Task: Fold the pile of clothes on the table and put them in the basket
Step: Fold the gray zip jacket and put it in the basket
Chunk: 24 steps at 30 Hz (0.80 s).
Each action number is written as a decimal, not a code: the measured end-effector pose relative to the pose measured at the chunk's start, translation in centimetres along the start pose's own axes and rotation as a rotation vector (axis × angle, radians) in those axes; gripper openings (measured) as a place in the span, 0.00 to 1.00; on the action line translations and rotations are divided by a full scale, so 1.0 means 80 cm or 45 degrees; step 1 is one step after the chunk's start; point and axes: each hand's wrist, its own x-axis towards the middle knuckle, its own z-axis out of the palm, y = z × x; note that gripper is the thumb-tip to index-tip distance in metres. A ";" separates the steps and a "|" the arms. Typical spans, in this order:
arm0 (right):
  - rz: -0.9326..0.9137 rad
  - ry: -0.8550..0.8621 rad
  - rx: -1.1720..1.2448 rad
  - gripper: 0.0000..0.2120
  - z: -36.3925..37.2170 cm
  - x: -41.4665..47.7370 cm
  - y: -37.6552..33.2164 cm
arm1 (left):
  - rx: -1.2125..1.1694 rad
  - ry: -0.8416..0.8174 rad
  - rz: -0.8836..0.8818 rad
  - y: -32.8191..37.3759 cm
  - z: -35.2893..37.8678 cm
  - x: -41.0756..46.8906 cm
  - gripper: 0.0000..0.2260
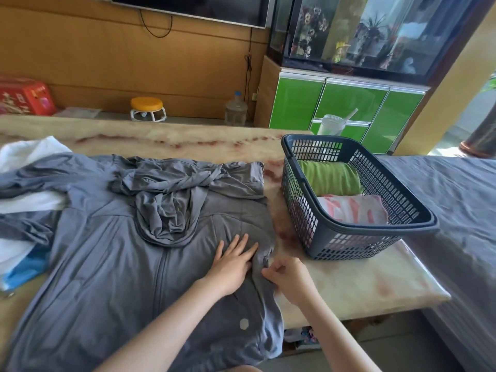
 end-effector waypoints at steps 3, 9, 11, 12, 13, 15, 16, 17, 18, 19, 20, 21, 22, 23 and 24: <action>0.091 0.109 -0.137 0.12 -0.018 -0.016 0.021 | 0.007 -0.022 -0.004 0.002 -0.001 -0.001 0.23; 0.171 0.119 -0.323 0.12 -0.024 -0.032 0.040 | -0.003 0.085 0.034 0.025 -0.001 0.001 0.23; 0.129 0.197 -0.286 0.14 -0.027 -0.032 0.032 | 0.016 0.164 0.069 0.032 -0.001 0.007 0.23; 0.117 0.217 -0.267 0.15 -0.029 -0.030 0.029 | 0.029 0.197 0.079 0.034 -0.002 0.012 0.23; 0.126 0.210 -0.263 0.15 -0.030 -0.028 0.026 | 0.047 0.212 0.085 0.034 -0.005 0.018 0.22; 0.109 0.156 -0.290 0.12 -0.027 -0.027 0.023 | 0.084 0.147 0.096 0.036 -0.013 0.029 0.21; 0.096 0.134 -0.284 0.10 -0.025 -0.028 0.022 | 0.088 0.070 0.102 0.037 -0.016 0.034 0.21; 0.092 0.137 -0.251 0.08 -0.023 -0.029 0.022 | 0.082 -0.011 0.109 0.039 -0.018 0.038 0.21; 0.101 0.157 -0.169 0.07 -0.023 -0.030 0.023 | 0.077 -0.066 0.114 0.041 -0.018 0.040 0.21; 0.127 0.177 -0.060 0.06 -0.024 -0.032 0.026 | 0.081 -0.087 0.115 0.042 -0.017 0.042 0.22; 0.152 0.194 0.033 0.05 -0.025 -0.032 0.030 | 0.094 -0.085 0.113 0.042 -0.016 0.044 0.22; 0.174 0.201 0.062 0.05 -0.026 -0.033 0.033 | 0.116 -0.082 0.116 0.041 -0.014 0.045 0.23; 0.187 0.190 0.025 0.06 -0.027 -0.036 0.034 | 0.148 -0.081 0.122 0.039 -0.011 0.045 0.23; 0.180 0.177 -0.076 0.08 -0.026 -0.038 0.034 | 0.178 -0.079 0.125 0.038 -0.008 0.045 0.24; 0.147 0.177 -0.237 0.10 -0.026 -0.041 0.032 | 0.192 -0.077 0.127 0.037 -0.005 0.044 0.24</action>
